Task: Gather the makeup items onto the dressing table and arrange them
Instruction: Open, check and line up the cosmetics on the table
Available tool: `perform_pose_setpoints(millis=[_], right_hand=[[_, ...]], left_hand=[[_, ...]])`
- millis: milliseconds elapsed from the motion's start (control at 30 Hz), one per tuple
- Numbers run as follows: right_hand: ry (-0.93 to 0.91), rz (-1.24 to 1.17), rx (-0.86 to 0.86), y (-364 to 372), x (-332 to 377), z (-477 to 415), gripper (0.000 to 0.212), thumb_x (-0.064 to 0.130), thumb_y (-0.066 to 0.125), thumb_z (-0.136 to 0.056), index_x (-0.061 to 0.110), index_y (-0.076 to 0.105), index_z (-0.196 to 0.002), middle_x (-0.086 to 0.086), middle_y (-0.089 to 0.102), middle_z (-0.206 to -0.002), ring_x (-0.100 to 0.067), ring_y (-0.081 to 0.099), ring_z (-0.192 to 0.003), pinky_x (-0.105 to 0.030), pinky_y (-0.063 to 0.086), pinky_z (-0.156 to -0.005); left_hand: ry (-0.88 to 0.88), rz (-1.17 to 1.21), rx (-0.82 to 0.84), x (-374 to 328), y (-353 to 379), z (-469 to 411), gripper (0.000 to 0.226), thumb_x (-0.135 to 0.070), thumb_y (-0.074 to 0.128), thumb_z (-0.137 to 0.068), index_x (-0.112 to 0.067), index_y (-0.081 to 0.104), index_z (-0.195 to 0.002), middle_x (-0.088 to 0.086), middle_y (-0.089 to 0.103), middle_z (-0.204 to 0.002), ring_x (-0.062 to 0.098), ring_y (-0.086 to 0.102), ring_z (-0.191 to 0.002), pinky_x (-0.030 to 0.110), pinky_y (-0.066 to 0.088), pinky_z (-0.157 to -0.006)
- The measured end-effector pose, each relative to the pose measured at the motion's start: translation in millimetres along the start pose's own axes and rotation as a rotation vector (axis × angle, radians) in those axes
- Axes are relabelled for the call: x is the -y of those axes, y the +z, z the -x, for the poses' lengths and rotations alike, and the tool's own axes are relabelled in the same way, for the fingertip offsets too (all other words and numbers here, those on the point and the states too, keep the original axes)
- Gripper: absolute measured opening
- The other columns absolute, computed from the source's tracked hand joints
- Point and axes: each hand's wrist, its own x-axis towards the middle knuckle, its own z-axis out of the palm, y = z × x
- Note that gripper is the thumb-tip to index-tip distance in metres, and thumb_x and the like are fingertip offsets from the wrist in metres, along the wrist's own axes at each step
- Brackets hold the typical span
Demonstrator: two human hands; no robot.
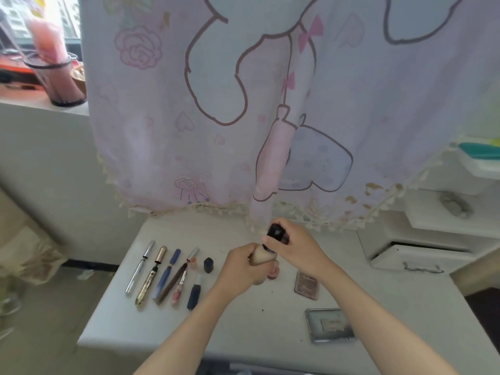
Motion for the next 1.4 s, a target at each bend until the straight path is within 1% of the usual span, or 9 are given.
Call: perform_pose_setpoints(millis=[133,300,400,533,633,767,967,1067,1400], right_hand=[[0.025,-0.004,-0.066,-10.4,-15.0,9.1,0.023,0.028,0.063,-0.082,0.019,0.045,-0.071,0.009,0.048,-0.063,-0.010,0.044,-0.062,-0.022,0.032,-0.057],[0.122,-0.280,-0.118,-11.2,-39.6,18.7,0.033,0.008,0.064,-0.080,0.018,0.045,-0.055,0.004,0.044,-0.057,-0.007,0.040,-0.055,-0.013,0.033,-0.051],[0.172,-0.389,-0.124,-6.7,-48.6,23.5,0.031,0.008,0.065,-0.079,0.016,0.049,-0.054,0.002,0.045,-0.055,-0.008,0.041,-0.053,-0.019,0.034,-0.053],[0.173,-0.455,-0.101,-1.5,-41.8,27.0,0.023,0.008,0.064,-0.079,0.007,0.053,-0.059,-0.001,0.046,-0.053,0.000,0.040,-0.040,-0.010,0.031,-0.041],[0.189,-0.548,-0.076,-1.2,-34.9,26.2,0.016,0.005,0.062,-0.080,0.003,0.054,-0.067,-0.007,0.042,-0.055,-0.014,0.036,-0.048,-0.015,0.027,-0.038],[0.207,-0.526,-0.061,0.1,-25.8,18.4,0.020,0.008,0.064,-0.077,0.004,0.053,-0.061,-0.004,0.044,-0.054,-0.018,0.038,-0.055,-0.025,0.028,-0.048],[0.227,-0.505,-0.046,8.3,-3.8,0.2,0.034,0.008,0.065,-0.073,0.015,0.043,-0.048,0.003,0.036,-0.048,-0.006,0.030,-0.043,-0.018,0.024,-0.043],[0.251,-0.492,-0.073,9.1,3.7,-10.7,0.039,0.008,0.066,-0.072,0.017,0.040,-0.044,0.006,0.033,-0.045,-0.004,0.028,-0.041,-0.022,0.023,-0.045],[0.370,-0.552,-0.138,19.2,15.0,-17.3,0.035,0.007,0.062,-0.073,0.014,0.037,-0.050,0.001,0.028,-0.051,-0.009,0.024,-0.044,-0.017,0.018,-0.038]], left_hand=[[-0.019,-0.002,0.017,-0.9,24.7,5.3,0.017,-0.005,0.068,-0.078,-0.017,0.058,-0.071,-0.010,0.051,-0.052,0.000,0.041,-0.042,0.015,0.034,-0.043],[-0.099,-0.058,0.012,4.6,47.3,15.3,0.008,-0.016,0.070,-0.077,-0.014,0.063,-0.077,-0.003,0.051,-0.063,0.008,0.043,-0.054,0.020,0.035,-0.049],[-0.122,-0.096,0.021,3.1,51.0,25.7,0.009,-0.019,0.068,-0.077,-0.015,0.060,-0.075,-0.003,0.050,-0.062,0.009,0.042,-0.056,0.020,0.034,-0.051],[-0.121,-0.078,-0.015,-3.1,46.7,38.9,0.028,-0.005,0.063,-0.081,-0.018,0.051,-0.060,-0.010,0.043,-0.049,0.001,0.035,-0.042,0.010,0.030,-0.043],[-0.124,-0.069,-0.025,-8.9,42.7,43.0,0.036,-0.002,0.061,-0.082,-0.025,0.055,-0.055,-0.013,0.046,-0.040,-0.002,0.037,-0.041,0.008,0.030,-0.042],[-0.119,-0.059,-0.052,-9.7,35.9,42.5,0.031,-0.009,0.067,-0.079,-0.025,0.055,-0.055,-0.015,0.046,-0.041,-0.001,0.037,-0.044,0.008,0.030,-0.044],[-0.119,-0.048,-0.079,-11.0,10.4,35.2,0.017,-0.032,0.071,-0.058,-0.023,0.057,-0.055,-0.011,0.048,-0.050,0.001,0.041,-0.048,0.009,0.032,-0.047],[-0.101,-0.049,-0.077,-12.1,-1.9,27.7,0.032,-0.045,0.065,-0.047,-0.018,0.058,-0.061,-0.001,0.047,-0.059,0.007,0.040,-0.053,0.015,0.030,-0.049],[-0.110,-0.140,0.077,-20.7,-32.4,14.4,0.032,-0.044,0.064,-0.052,-0.016,0.056,-0.065,-0.004,0.048,-0.059,0.008,0.042,-0.056,0.017,0.031,-0.052]])
